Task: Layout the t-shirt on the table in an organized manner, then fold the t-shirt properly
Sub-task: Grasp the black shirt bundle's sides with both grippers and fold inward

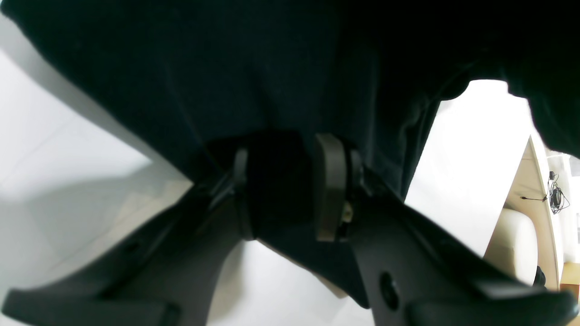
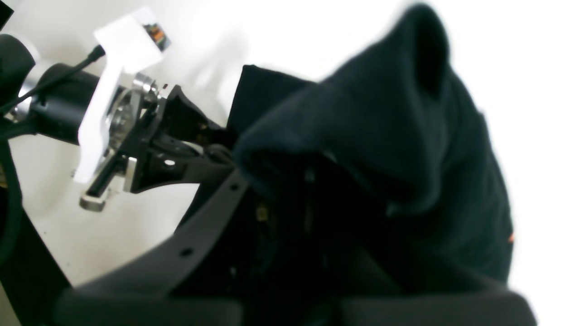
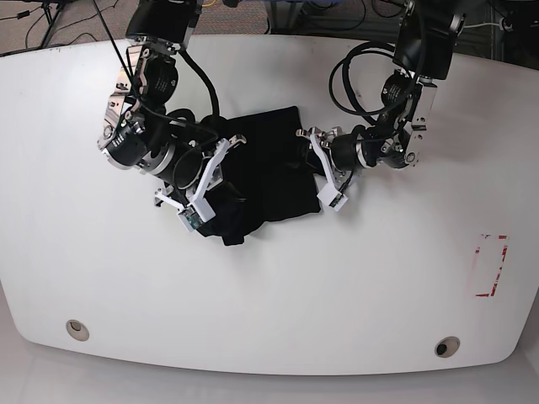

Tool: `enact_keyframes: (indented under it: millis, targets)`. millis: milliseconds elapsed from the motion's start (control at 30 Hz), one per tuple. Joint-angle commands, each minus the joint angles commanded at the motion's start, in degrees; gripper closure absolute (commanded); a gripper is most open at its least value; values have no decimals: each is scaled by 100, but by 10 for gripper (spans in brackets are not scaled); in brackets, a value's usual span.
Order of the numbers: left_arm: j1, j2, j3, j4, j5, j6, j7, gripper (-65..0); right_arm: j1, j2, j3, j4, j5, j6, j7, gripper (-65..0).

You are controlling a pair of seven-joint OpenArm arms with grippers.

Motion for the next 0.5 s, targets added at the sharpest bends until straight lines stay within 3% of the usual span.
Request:
enact_keyframes:
  millis: [500]
  targets:
    - [9, -9, -9, 9, 0, 0, 0, -175, 88, 9, -466, -941, 0, 0, 633, -14]
